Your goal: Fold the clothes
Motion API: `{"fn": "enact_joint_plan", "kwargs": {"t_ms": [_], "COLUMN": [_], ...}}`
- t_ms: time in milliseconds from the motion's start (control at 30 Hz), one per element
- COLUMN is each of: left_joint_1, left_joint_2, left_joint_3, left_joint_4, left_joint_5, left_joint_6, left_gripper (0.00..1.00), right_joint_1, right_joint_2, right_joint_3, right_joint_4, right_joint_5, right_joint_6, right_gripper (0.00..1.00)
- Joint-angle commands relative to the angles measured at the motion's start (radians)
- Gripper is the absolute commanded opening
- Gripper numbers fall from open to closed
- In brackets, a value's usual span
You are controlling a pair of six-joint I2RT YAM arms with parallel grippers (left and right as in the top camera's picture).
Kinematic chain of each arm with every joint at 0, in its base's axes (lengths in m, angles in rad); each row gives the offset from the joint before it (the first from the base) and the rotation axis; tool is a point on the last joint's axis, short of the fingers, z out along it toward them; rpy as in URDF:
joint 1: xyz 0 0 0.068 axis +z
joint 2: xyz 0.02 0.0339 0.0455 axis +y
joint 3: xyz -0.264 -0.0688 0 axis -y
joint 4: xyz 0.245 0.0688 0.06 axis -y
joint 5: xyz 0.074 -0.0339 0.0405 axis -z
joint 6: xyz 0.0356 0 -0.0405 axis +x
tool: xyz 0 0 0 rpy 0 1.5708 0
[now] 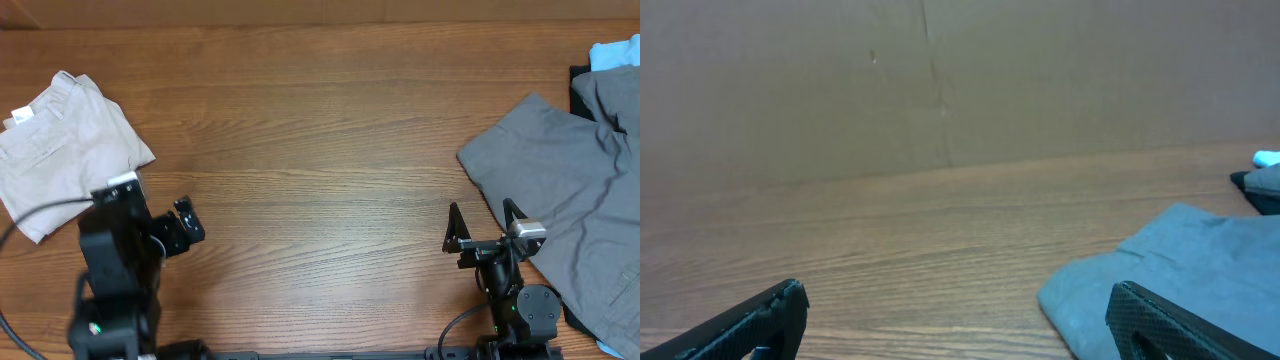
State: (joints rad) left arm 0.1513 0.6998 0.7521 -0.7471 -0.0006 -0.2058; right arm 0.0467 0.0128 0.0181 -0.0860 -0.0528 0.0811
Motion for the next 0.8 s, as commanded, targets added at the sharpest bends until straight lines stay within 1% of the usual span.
{"fn": "enact_joint_plan", "kwargs": {"t_ms": [0,100,200,267,333,367,433,567,600,667,767], "left_joint_1": [0.006,0.005,0.005,-0.001,-0.03,-0.055,-0.074,-0.079,-0.08,-0.083,-0.116], "left_joint_2": [-0.161,-0.305,-0.432,-0.493,-0.552,-0.58,-0.61,-0.674,-0.696,-0.697,-0.697], "left_joint_3": [-0.206,-0.367,-0.467,-0.508,-0.536,-0.55,-0.576,-0.666,-0.708,-0.747,-0.747], "left_joint_4": [0.133,0.28,0.395,0.444,0.471,0.499,0.538,0.664,0.732,0.81,0.797], "left_joint_5": [0.079,0.103,0.101,0.096,0.043,-0.005,-0.046,-0.063,-0.074,-0.086,-0.158], "left_joint_6": [0.015,-0.008,-0.011,-0.011,-0.011,-0.011,-0.011,-0.011,-0.011,-0.011,-0.008], "left_gripper": [1.0,1.0,1.0,1.0,1.0,1.0,1.0,1.0,1.0,1.0,1.0], "right_joint_1": [0.004,0.004,0.004,0.004,0.004,0.004,0.004,0.004,0.004,0.004,0.004], "right_joint_2": [-0.01,-0.01,-0.01,-0.01,-0.01,-0.01,-0.01,-0.01,-0.01,-0.01,-0.01], "right_joint_3": [-0.01,-0.01,-0.01,-0.01,-0.01,-0.01,-0.01,-0.01,-0.01,-0.01,-0.01], "right_joint_4": [0.006,0.006,0.006,0.006,0.006,0.006,0.006,0.006,0.006,0.006,0.006], "right_joint_5": [-0.004,-0.004,-0.004,-0.003,-0.004,-0.004,-0.004,-0.004,-0.004,-0.004,-0.004], "right_joint_6": [-0.003,-0.003,-0.003,-0.003,-0.003,-0.003,-0.003,-0.003,-0.003,-0.003,-0.003], "right_gripper": [1.0,1.0,1.0,1.0,1.0,1.0,1.0,1.0,1.0,1.0,1.0]}}
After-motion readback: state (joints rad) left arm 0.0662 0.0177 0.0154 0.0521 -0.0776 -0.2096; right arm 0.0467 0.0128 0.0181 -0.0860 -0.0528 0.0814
